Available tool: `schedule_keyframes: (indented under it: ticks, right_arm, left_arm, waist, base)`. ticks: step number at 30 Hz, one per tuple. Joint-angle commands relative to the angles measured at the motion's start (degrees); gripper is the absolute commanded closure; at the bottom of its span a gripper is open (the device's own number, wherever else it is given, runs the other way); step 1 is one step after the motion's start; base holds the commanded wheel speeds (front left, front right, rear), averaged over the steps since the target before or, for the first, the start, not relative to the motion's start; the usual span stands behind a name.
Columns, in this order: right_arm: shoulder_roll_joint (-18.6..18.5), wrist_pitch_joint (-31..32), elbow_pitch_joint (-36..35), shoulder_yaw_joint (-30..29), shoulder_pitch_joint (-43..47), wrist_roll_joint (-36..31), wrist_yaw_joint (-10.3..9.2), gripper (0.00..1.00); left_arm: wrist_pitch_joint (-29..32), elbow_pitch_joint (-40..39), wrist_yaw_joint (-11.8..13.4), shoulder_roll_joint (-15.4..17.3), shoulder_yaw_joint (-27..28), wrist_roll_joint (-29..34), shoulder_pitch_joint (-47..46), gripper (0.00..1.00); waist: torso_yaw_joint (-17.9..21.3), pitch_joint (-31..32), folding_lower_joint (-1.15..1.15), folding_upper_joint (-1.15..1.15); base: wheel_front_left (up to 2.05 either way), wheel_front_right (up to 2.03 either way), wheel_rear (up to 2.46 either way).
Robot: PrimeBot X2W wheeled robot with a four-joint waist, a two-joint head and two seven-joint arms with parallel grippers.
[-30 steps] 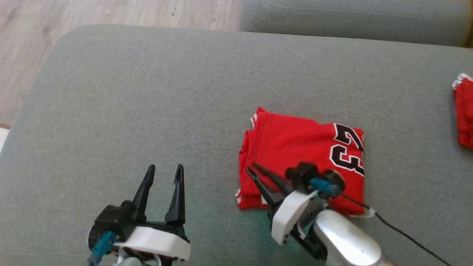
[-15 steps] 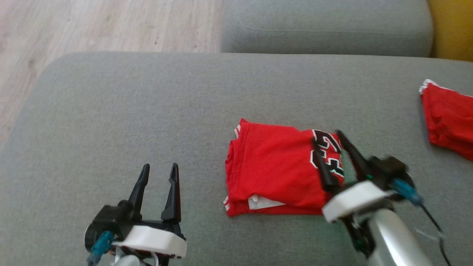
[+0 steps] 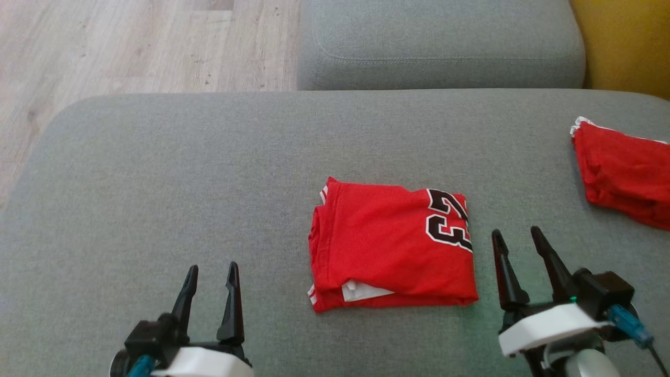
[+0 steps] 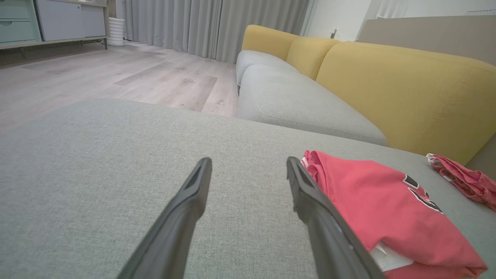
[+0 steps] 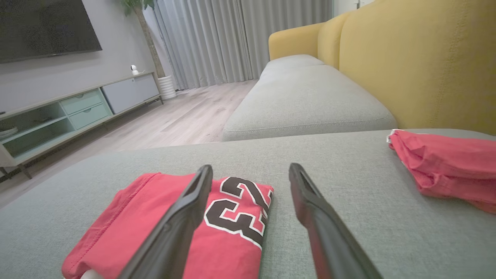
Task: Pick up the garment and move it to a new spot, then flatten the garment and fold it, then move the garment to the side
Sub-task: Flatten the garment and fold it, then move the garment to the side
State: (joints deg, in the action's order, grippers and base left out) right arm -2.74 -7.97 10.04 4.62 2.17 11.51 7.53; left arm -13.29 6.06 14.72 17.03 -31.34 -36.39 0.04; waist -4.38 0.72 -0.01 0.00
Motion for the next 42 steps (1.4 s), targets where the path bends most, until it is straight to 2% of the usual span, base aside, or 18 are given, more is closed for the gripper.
schedule_keyframes:
  ticks: [1, 24, 33, 38, 42]
  right_arm:
    - [-0.1, 0.0, -2.6, 0.7, -1.2, -0.5, -0.04, 0.0]
    - [-0.1, 3.6, -4.0, -1.0, -0.2, -2.3, -0.04, 0.0]
    - [-0.1, 14.6, -1.4, -3.3, -7.6, -6.1, -0.04, 0.0]
    - [-0.1, 24.8, 1.0, -4.7, -11.7, -6.5, -0.04, 0.0]
    - [-0.3, 30.5, 3.0, -5.6, -13.4, -6.8, -0.04, 0.0]
  left_arm:
    - [-1.0, -1.5, 0.5, 0.3, 2.7, -0.2, -1.6, 0.0]
    - [-1.3, -1.0, 0.2, 0.2, 3.0, -0.2, -1.6, 0.0]
    - [-1.4, -1.1, -0.3, -0.7, 2.3, 0.4, -3.2, 0.0]
    - [-1.5, -0.6, -1.0, -1.9, 2.2, 0.7, -4.2, 0.0]
    - [-1.6, -0.4, -1.4, -2.7, 2.4, 1.2, -4.9, 0.0]
  waist:
    - [0.0, 0.1, 0.01, 0.0]
    - [-0.6, -1.0, 0.01, 0.0]
    - [-2.6, -4.3, 0.01, 0.0]
    - [-4.8, -6.8, 0.01, 0.0]
    - [-6.7, -8.3, 0.01, 0.0]
  base:
    - [0.0, 0.0, 0.0]
    - [0.0, 0.0, 0.0]
    - [0.0, 0.0, 0.0]
    - [0.0, 0.0, 0.0]
    - [0.0, 0.0, 0.0]
